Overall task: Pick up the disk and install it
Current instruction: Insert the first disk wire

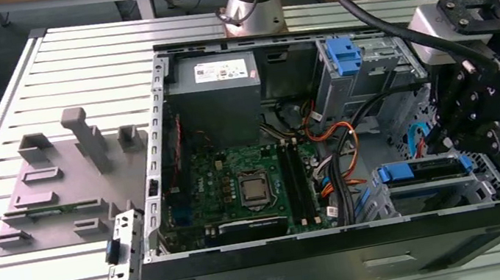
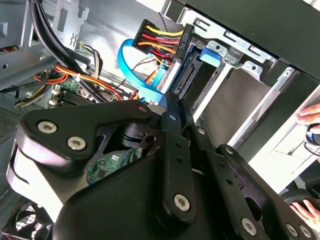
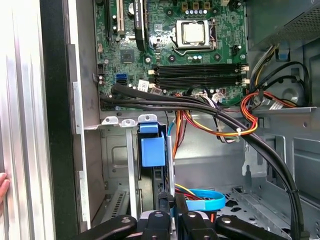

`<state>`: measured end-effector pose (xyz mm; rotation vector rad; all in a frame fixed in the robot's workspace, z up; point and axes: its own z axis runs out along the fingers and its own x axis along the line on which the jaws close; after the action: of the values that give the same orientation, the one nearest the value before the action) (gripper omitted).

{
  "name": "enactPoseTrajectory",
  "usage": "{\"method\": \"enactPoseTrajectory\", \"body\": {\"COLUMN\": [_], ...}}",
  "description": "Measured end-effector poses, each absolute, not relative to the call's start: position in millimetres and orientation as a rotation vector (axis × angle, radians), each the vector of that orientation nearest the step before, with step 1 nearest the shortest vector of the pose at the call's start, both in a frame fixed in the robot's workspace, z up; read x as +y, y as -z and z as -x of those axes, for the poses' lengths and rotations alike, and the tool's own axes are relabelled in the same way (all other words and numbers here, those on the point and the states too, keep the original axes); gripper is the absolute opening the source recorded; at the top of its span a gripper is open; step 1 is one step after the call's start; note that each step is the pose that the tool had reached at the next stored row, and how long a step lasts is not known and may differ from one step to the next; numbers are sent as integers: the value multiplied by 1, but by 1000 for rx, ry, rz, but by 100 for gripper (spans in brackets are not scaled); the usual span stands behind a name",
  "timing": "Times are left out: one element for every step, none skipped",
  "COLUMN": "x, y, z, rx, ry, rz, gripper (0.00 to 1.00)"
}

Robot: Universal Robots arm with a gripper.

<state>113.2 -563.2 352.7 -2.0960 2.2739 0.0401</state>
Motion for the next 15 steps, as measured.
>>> {"method": "enactPoseTrajectory", "body": {"x": [-564, -564, -564, -565, -565, -565, -565, -565, -565, -565, -565, -565, -565, -565, -566], "y": [-352, -351, -350, -349, -349, -348, -348, -348, -347, -347, -346, -346, -346, -345, -345], "z": [-113, -112, -112, -112, -112, -112, -112, -112, -112, -112, -111, -111, -111, -111, -110], "rx": [2273, 2272, 2271, 2270, 2269, 2267, 2264, 2261, 2258, 2255, 2252, 2250, 2248, 2246, 2244], "ry": [-40, -40, -40, -40, -40, -39, -38, -37, -36, -34, -32, -31, -29, -29, -28], "rz": [2097, 2097, 2098, 2100, 2101, 2103, 2105, 2107, 2108, 2110, 2111, 2112, 2113, 2114, 2115], "gripper": [16, 16, 16, 16, 16, 16, 16, 16, 16, 16, 16, 16, 16, 16, 16]}}
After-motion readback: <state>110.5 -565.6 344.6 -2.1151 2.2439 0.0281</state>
